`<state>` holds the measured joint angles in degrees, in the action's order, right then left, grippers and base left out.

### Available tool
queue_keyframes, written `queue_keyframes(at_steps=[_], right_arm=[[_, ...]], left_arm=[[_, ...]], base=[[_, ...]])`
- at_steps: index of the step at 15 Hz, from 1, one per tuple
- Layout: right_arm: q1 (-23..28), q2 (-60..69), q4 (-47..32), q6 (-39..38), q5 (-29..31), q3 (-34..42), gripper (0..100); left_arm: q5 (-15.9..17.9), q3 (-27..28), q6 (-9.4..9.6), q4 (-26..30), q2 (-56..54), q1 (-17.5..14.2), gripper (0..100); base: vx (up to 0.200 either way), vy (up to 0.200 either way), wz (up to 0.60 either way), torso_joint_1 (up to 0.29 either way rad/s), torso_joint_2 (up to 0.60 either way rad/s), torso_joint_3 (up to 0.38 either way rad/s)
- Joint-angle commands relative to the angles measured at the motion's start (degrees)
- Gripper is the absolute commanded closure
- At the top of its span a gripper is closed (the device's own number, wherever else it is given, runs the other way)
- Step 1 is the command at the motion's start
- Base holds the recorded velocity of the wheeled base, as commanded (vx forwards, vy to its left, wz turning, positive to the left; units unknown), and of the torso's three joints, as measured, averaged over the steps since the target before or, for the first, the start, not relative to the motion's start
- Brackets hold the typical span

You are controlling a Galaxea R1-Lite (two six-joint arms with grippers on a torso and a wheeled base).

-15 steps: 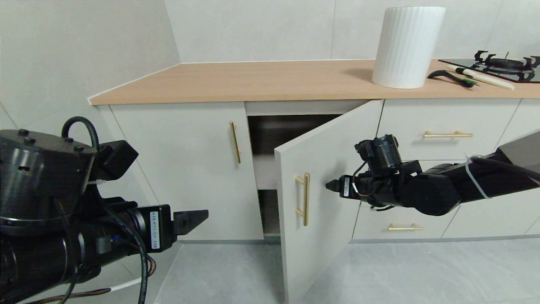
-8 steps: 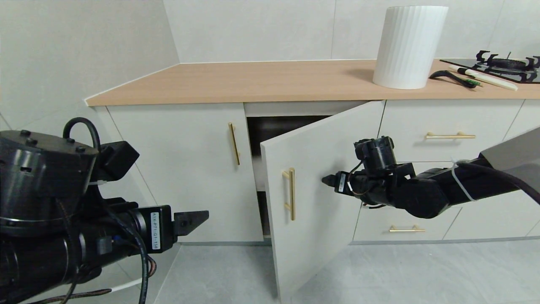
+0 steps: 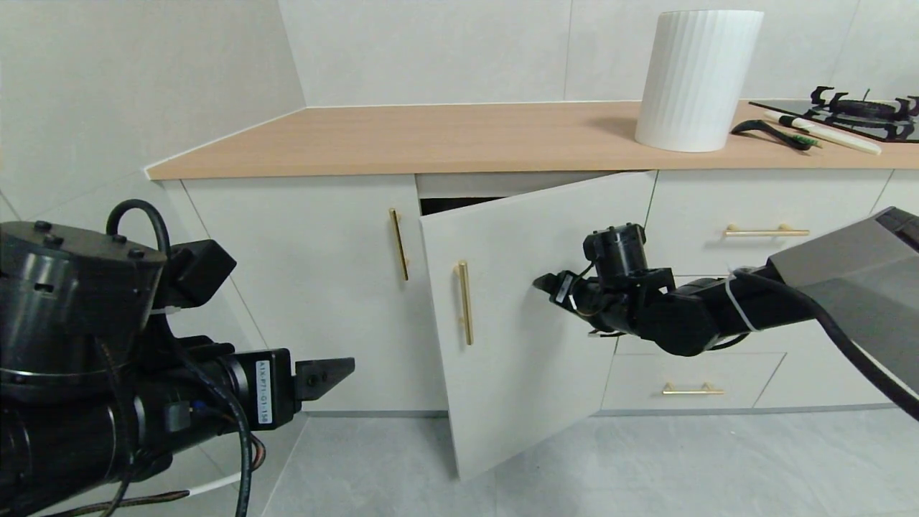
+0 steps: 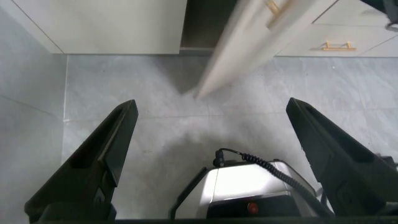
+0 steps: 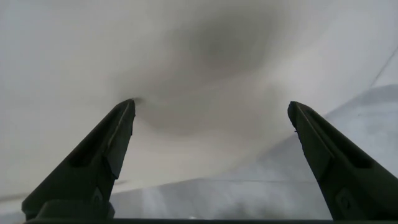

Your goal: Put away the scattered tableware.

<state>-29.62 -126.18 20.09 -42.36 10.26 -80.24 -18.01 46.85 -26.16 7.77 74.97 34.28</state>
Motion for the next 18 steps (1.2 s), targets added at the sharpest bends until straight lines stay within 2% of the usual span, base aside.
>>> queue_keyframes(at_steps=[1, 8, 12, 18], right_arm=[[0.4, -2.6, 0.0, -2.2, 0.1, -3.3, 0], [3.6, -9.3, -0.4, -7.1, 4.7, -13.1, 0], [4.4, -10.0, -0.1, -7.3, 5.6, -14.7, 0], [5.0, -14.0, -0.3, -7.2, 11.2, -20.7, 0]], left_arm=[[0.0, 0.0, -0.12, 0.0, 0.1, 0.0, 0], [0.0, 0.0, -0.12, 0.1, 0.4, 0.0, 0], [0.0, 0.0, -0.12, 0.0, 0.7, 0.0, 0], [0.0, 0.0, -0.12, 0.0, 0.7, 0.0, 0]], base=[[0.000, 0.000, 0.00, 0.000, 0.00, 0.000], [0.000, 0.000, 0.00, 0.000, 0.00, 0.000], [0.000, 0.000, 0.00, 0.000, 0.00, 0.000], [0.000, 0.000, 0.00, 0.000, 0.00, 0.000]])
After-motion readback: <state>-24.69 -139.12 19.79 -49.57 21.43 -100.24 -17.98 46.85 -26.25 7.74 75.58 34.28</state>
